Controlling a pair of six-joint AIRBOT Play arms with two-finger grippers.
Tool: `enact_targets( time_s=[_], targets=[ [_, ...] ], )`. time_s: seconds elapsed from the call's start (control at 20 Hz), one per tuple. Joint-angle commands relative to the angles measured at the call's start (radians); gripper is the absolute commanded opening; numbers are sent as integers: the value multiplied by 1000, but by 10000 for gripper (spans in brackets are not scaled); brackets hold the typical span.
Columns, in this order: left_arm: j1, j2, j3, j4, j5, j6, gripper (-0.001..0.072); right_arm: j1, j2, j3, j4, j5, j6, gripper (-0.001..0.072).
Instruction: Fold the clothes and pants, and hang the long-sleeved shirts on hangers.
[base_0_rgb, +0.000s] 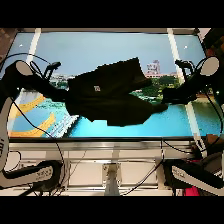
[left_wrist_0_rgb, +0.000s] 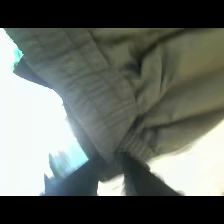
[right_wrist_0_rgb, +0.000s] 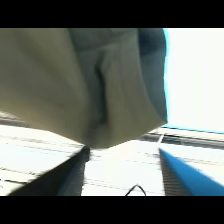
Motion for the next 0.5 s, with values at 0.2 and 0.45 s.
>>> enact_targets(
  time_s=[0.2,0.45],
  targets=[
    [-5,38,-73,-19,-75,-58,238,-1,0,-9,-38,-183,2,546],
    [-4,159,-73,-22,-75,-66,212,0,0,-9,-34,-386,2,529]
  ],
)
